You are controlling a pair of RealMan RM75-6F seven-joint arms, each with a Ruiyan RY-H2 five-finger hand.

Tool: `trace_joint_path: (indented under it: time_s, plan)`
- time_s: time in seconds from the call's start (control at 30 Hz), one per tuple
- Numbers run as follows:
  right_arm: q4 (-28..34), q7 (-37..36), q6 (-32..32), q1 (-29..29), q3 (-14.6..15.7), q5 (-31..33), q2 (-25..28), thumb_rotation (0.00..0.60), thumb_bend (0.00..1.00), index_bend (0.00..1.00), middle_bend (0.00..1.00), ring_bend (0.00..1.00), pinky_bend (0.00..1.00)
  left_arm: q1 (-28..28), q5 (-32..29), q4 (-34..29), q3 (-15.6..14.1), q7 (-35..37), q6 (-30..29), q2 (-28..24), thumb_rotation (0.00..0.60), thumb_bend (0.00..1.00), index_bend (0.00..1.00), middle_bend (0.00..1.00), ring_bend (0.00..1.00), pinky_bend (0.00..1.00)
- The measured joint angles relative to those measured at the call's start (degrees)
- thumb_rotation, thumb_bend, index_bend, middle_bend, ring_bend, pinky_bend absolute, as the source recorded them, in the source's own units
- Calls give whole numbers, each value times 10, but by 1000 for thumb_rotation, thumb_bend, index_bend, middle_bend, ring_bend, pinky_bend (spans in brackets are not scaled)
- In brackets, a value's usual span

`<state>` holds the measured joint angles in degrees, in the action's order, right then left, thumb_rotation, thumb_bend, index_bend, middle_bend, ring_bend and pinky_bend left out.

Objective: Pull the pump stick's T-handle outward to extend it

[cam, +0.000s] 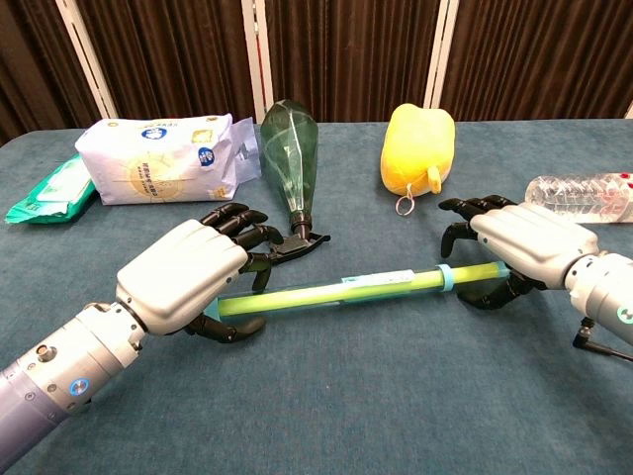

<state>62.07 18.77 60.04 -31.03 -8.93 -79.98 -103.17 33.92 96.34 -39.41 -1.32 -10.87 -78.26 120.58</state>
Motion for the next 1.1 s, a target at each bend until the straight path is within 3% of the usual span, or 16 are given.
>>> trace_joint_path:
  time_s: [0.3, 0.5, 0.87, 1.1]
  plan:
    - [-59, -62, 5, -11, 4, -13, -4, 600, 432, 659, 98, 0, 0, -2, 5, -9, -4, -9, -4, -5, 600, 457, 713, 177, 75, 77]
    - [-59, -71, 17, -9, 6, -15, 9, 600, 430, 765, 157, 0, 0, -3, 9, -16, -5, -14, -10, -7, 600, 457, 713, 178, 75, 76]
    - [-42, -67, 30, 1, 5, -2, 31, 600, 335, 843, 210, 0, 0, -2, 14, -33, 2, -12, -28, -16, 600, 458, 713, 186, 89, 76]
    - [-44, -70, 32, 2, -5, 12, 40, 600, 333, 871, 230, 0, 0, -4, 20, -44, 0, -15, -41, -27, 600, 457, 714, 187, 89, 76]
